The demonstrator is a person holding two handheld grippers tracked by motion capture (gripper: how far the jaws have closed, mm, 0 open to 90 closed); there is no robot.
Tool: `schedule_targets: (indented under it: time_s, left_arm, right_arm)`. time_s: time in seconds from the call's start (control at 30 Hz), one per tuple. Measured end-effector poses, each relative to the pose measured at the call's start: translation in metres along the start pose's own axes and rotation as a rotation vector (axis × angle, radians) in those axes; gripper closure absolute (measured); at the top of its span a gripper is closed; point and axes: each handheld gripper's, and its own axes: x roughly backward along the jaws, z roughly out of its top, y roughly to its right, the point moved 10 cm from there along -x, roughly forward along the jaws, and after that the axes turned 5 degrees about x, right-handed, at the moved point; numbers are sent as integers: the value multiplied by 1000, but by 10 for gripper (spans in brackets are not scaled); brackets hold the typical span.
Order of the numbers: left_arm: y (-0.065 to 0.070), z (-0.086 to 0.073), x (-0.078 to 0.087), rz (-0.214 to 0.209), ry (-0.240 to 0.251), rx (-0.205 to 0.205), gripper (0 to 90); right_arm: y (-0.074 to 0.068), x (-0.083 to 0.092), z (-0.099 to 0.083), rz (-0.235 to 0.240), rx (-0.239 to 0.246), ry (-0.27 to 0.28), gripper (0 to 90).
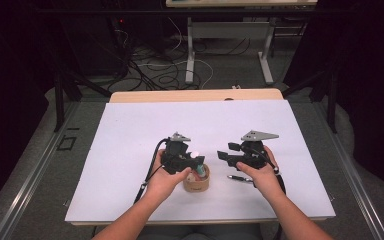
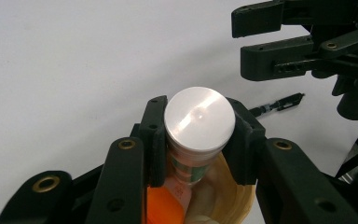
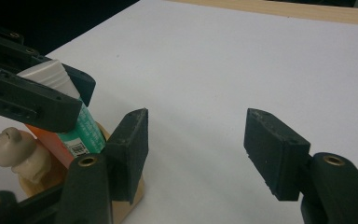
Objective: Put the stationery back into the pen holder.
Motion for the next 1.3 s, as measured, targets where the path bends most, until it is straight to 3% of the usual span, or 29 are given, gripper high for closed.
schedule_targets:
  time_s: [0.17, 0.33, 0.47, 0.6, 0.77, 0.87, 1.1, 1.27, 1.3]
  left_arm:
    - [-1, 1, 0, 8, -3, 6, 641]
    - [0, 8, 6, -24, 45, 51, 560]
    - [-3, 16, 14, -14, 75, 30, 502]
    - [-6, 22, 19, -4, 108, 39, 450]
    - [-8, 22, 28, -4, 119, 28, 450]
    - [-9, 20, 35, 8, 122, 30, 503]
    - [-14, 14, 46, 29, 108, -23, 718]
    - [-18, 11, 49, 29, 102, -21, 806]
    - [-18, 10, 49, 27, 109, -5, 812]
  right_arm:
    - [0, 0, 0, -1, -3, 1, 401]
    - [0, 0, 0, 0, -2, 2, 401]
    - [1, 0, 0, -1, -6, 2, 401]
    - [1, 0, 0, -2, -6, 2, 401]
    - [2, 1, 0, -4, -8, 1, 401]
    - [2, 0, 0, -5, -9, 3, 401]
    - [2, 1, 0, -9, -8, -2, 401]
    - [2, 2, 0, -6, 5, -2, 400]
    - [1, 3, 0, -3, 2, -6, 397]
